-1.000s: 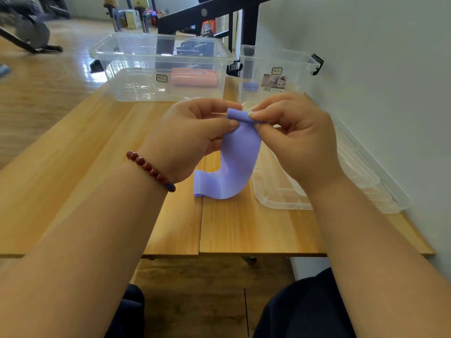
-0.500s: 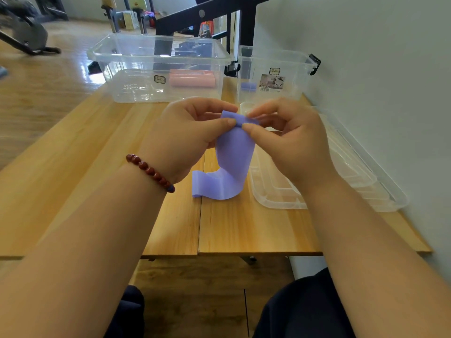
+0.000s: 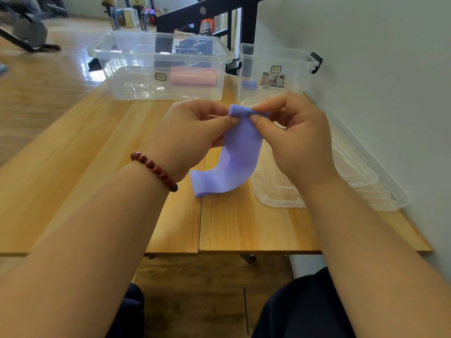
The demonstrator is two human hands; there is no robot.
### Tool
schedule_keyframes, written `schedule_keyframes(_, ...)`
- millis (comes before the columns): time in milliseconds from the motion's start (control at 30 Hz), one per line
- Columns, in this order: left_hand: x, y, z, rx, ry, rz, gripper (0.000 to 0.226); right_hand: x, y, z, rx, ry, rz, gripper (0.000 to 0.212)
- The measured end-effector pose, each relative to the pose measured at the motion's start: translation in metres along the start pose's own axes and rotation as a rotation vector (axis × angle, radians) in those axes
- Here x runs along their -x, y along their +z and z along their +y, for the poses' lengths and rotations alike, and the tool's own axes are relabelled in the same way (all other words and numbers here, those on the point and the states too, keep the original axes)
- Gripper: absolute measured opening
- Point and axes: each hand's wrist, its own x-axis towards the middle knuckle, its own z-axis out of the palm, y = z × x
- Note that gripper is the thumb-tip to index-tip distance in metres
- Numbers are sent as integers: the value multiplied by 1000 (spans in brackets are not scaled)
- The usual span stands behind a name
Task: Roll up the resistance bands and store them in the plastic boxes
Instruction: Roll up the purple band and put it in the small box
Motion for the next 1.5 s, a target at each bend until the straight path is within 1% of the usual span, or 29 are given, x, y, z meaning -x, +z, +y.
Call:
schedule_keyframes(200,0,-3,1,62,-11,-59,18,0,0,2,-48,43,0,26)
schedule_keyframes(400,0,-5,1,-6,39,-72,25,0,-1,1,-25,50,-5,25)
schedule_keyframes(500,0,-2,0,25,13,-76,18,0,0,0,-41,60,-5,23)
schedule_keyframes(633,-1,0,-3,24,2,-17,14,-2,-3,0,-77,73,-13,20)
schedule_keyframes(733,-2,-3,-3,15,12,-23,14,-3,-5,1,-79,79,-24,21)
schedule_keyframes(833,-3,-3,-5,58,6,-45,13,-2,-5,1,-23,17,-15,23)
schedule_keyframes(900,-3,-2,-5,100,-8,-58,19,-1,-4,1,50,-71,-2,22)
schedule_keyframes(967,-1,0,-5,157,-20,-75,15,0,-3,2,114,-159,5,21)
schedule_keyframes(1033,-1,1,-3,205,-33,-81,13,0,-3,4,163,-231,6,15)
schedule_keyframes(1100,0,1,-2,243,-39,-75,13,-1,-2,7,207,-276,10,9)
schedule_keyframes(1200,1,2,-1,260,-38,-62,13,-2,-3,9,246,-326,25,9)
schedule_keyframes(1400,1,1,-3,241,11,-61,19,-1,-3,11,265,-349,-8,11)
schedule_keyframes(1467,1,1,-4,223,27,-66,21,0,-3,8,210,-293,-15,15)
schedule_keyframes(1500,0,0,-5,219,28,-58,21,0,-3,6,148,-218,-19,16)
